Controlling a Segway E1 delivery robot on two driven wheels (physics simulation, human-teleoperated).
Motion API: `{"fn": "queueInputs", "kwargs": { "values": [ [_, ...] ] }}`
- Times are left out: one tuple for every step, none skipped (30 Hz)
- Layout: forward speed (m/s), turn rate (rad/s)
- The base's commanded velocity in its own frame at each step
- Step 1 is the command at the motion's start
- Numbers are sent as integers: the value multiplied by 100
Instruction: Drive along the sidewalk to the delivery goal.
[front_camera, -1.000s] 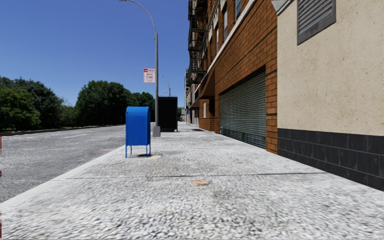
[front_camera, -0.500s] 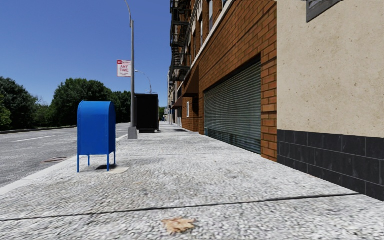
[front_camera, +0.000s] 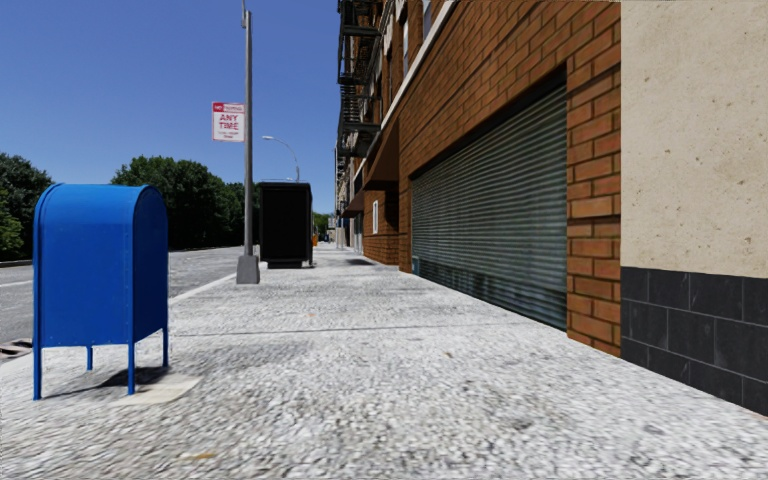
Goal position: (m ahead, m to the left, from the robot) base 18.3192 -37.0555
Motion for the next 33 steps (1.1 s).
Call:
{"fn": "queueInputs", "kwargs": {
  "values": [
    [200,0],
    [200,0],
    [200,0],
    [200,0],
    [200,0],
    [200,0],
    [200,0],
    [200,0],
    [200,0],
    [200,0],
    [200,0],
    [200,0],
    [200,0],
    [200,0],
    [200,0],
    [200,0],
    [200,0],
    [200,0],
    [200,0],
    [200,0],
    [200,0],
    [200,0],
    [200,0],
    [200,0],
    [200,0],
    [200,0],
    [200,0],
    [200,0],
    [200,0],
    [200,0],
    [200,0],
    [200,0],
    [200,0]
  ]
}}
